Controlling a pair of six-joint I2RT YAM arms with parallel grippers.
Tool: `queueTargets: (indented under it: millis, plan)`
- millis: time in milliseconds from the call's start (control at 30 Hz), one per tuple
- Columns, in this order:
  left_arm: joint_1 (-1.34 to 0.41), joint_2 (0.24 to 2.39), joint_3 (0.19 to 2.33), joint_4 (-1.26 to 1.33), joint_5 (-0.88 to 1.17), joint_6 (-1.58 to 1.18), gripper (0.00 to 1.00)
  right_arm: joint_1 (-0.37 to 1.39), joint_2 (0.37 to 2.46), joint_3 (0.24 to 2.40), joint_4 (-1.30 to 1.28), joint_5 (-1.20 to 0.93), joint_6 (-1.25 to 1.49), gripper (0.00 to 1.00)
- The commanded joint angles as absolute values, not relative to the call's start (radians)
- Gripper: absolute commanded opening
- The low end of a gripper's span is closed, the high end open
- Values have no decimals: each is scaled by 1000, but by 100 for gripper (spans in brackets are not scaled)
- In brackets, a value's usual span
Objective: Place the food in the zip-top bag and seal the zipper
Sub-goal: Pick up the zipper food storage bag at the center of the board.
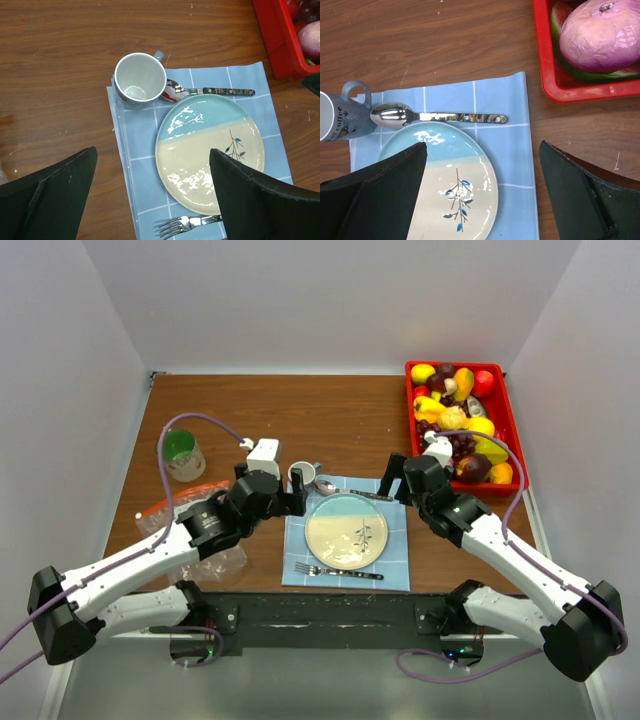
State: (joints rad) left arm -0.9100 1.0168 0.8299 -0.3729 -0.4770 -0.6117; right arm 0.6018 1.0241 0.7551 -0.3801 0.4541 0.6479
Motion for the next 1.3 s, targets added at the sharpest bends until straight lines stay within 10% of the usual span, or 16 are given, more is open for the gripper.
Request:
queueTargets:
  millis: [0,600,933,1267]
  plan:
    - [-902,1023,911,-423,-520,-656,100,603,994,793,-385,497,647,99]
    - [-634,1088,925,-710,-569,-939,98,603,959,743,-308,333,623,99]
    - [-384,1218,936,-774,-730,-1239,63,603,1019,729,-215,235,595,99]
    - [-298,1476,1048,-830,-819,-1446,62,603,1029,735,-229,189,568,99]
